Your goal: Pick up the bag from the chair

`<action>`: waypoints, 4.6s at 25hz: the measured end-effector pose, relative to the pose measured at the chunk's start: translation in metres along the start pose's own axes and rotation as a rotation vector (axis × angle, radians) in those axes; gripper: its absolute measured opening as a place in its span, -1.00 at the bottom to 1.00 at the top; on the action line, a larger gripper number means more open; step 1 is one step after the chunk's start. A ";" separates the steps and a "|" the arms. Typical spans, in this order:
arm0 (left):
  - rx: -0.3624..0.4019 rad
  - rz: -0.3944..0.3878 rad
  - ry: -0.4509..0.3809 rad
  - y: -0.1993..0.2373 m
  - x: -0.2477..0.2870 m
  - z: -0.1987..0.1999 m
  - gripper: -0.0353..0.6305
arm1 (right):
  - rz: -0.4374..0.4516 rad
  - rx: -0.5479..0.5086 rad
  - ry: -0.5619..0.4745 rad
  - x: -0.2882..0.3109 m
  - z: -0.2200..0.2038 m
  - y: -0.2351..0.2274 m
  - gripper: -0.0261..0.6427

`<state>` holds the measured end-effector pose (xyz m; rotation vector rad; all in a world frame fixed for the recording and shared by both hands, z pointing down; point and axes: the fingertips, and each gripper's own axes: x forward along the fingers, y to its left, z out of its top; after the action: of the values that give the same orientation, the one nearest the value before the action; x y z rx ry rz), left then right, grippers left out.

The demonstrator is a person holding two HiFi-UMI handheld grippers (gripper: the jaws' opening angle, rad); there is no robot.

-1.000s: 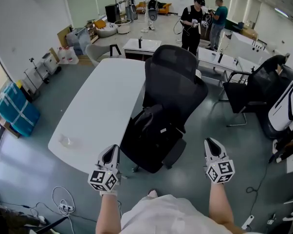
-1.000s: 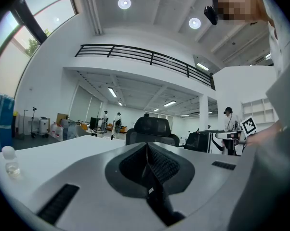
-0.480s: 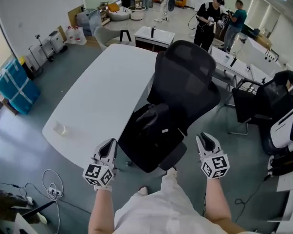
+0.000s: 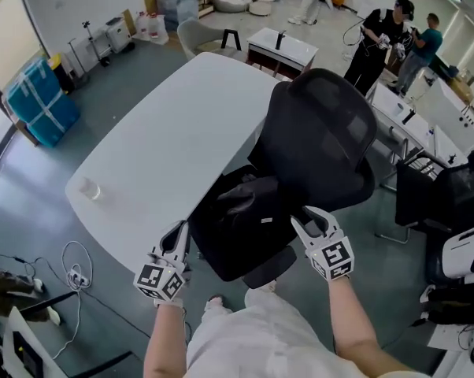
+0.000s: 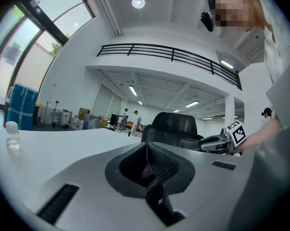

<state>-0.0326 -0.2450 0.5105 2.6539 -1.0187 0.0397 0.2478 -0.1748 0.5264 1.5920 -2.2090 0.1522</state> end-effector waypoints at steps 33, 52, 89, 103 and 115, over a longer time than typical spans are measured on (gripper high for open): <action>-0.061 0.261 0.073 0.012 0.026 -0.056 -0.81 | 0.544 -0.757 0.395 0.191 -0.116 0.026 -0.12; -0.080 0.241 0.060 0.011 0.029 -0.053 -0.81 | 0.449 -0.736 0.441 0.190 -0.108 0.024 -0.86; -0.024 0.131 -0.009 0.007 0.025 -0.001 -0.82 | 0.185 0.176 0.196 0.094 -0.024 0.001 -0.86; 0.029 0.087 -0.058 0.003 0.028 0.037 -0.82 | 0.176 0.489 -0.105 0.061 0.057 -0.018 -0.86; 0.048 0.086 -0.071 0.007 0.022 0.050 -0.82 | 0.193 0.547 -0.259 0.045 0.104 -0.028 -0.86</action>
<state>-0.0250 -0.2781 0.4671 2.6698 -1.1687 -0.0124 0.2348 -0.2571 0.4452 1.7355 -2.6835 0.6940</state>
